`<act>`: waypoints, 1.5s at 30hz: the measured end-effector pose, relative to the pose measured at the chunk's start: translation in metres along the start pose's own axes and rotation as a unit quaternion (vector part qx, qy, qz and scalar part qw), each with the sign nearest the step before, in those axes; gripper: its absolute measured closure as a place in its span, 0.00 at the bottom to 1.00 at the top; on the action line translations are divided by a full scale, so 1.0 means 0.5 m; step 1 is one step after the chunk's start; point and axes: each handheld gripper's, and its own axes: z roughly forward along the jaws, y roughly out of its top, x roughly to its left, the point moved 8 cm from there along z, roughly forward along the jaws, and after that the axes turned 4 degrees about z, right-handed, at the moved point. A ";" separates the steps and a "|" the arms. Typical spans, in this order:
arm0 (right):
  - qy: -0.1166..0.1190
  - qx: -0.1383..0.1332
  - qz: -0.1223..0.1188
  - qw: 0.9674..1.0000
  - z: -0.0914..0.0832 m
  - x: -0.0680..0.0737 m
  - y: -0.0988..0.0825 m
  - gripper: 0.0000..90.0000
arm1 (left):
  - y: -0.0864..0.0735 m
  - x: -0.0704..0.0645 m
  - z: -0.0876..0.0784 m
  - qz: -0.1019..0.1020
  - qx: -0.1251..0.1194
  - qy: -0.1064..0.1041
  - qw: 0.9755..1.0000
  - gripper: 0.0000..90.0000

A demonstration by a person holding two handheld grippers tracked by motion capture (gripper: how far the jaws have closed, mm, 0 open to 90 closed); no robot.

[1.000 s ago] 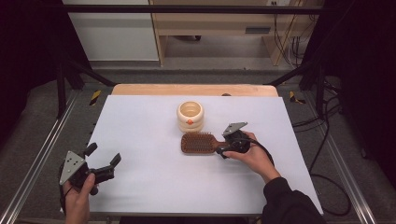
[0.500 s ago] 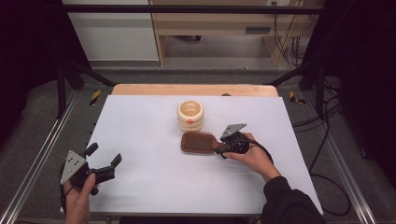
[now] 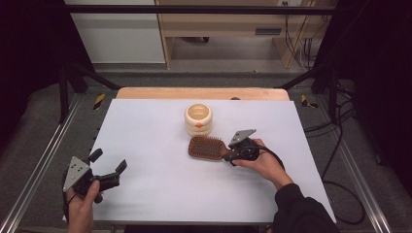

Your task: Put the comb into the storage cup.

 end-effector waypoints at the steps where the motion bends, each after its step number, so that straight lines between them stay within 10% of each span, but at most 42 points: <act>1: 0.000 0.001 0.000 1.000 0.000 0.000 0.000 0.51 | 0.000 0.000 0.000 0.000 0.000 0.000 1.000 0.02; 22: -0.009 0.031 -0.020 0.999 -0.001 0.012 -0.011 0.59 | -0.001 -0.002 0.001 0.001 0.003 -0.001 1.000 0.02; 30: -0.007 0.041 -0.023 0.999 -0.008 0.013 -0.014 0.79 | -0.002 -0.002 0.001 0.003 0.004 -0.002 1.000 0.02; 45: -0.019 0.110 0.027 0.993 -0.048 0.040 -0.039 0.80 | -0.001 -0.004 0.002 0.003 0.003 -0.003 1.000 0.02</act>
